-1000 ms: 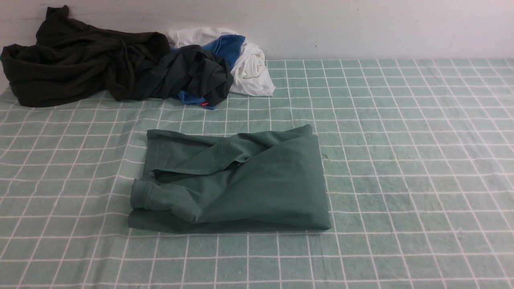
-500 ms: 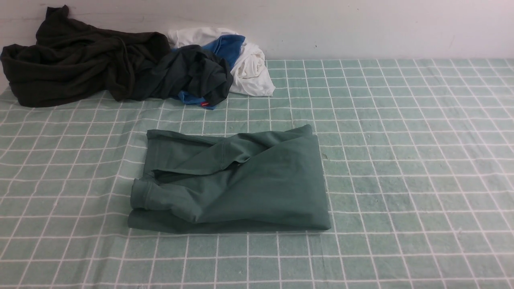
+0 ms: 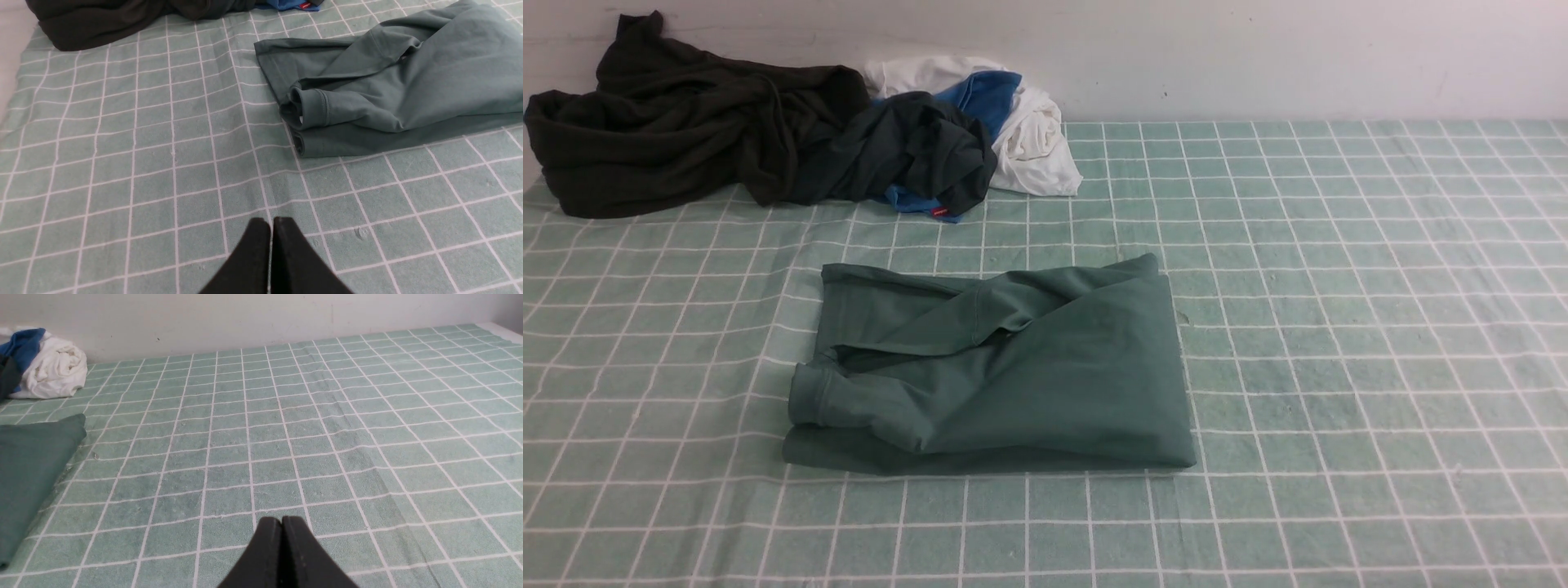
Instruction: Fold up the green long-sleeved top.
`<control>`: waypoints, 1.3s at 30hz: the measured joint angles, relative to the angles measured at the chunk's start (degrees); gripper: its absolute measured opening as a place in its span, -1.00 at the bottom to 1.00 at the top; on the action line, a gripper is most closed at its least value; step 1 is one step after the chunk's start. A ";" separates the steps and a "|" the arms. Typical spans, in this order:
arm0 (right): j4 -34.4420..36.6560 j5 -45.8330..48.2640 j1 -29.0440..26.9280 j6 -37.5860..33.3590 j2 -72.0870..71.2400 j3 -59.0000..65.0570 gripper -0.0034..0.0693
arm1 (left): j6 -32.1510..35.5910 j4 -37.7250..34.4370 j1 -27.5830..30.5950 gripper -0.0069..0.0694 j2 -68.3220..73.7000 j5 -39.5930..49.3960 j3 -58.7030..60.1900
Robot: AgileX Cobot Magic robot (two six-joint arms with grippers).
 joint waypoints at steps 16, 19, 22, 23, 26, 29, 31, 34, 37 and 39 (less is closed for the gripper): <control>0.00 0.06 0.00 0.00 0.00 -0.02 -0.94 | 0.00 0.00 0.00 -0.83 0.00 0.00 0.00; 0.00 0.17 0.00 0.00 0.00 -0.02 -0.94 | 0.00 0.00 0.00 -0.83 0.00 0.00 0.00; 0.00 0.17 0.00 0.00 0.00 -0.02 -0.94 | 0.00 0.00 0.00 -0.83 0.00 -0.12 0.35; 0.00 0.17 0.00 0.00 0.00 -0.02 -0.94 | 0.00 0.00 0.00 -0.83 0.00 -0.18 0.58; 0.00 0.17 0.00 0.00 0.00 -0.07 -0.94 | 0.00 -0.56 0.00 -0.83 0.00 -0.59 2.28; 0.00 0.17 0.00 0.00 0.00 -0.07 -0.94 | 0.02 -3.24 0.31 -0.83 -0.57 -4.59 3.24; 0.00 0.18 0.00 0.00 0.00 -0.07 -0.94 | 0.28 -4.11 1.30 -0.83 -0.85 -10.49 4.50; 0.00 0.18 0.00 0.00 0.00 -0.07 -0.94 | 2.59 -5.02 5.17 -0.83 -1.02 -23.95 9.33; 0.00 0.23 0.00 0.00 0.00 -0.07 -0.94 | 5.89 -6.25 10.43 -0.83 -1.29 -36.22 16.42; 0.00 0.23 0.00 0.00 0.00 -0.07 -0.94 | 6.93 -7.39 12.95 -0.83 -2.08 -41.11 20.54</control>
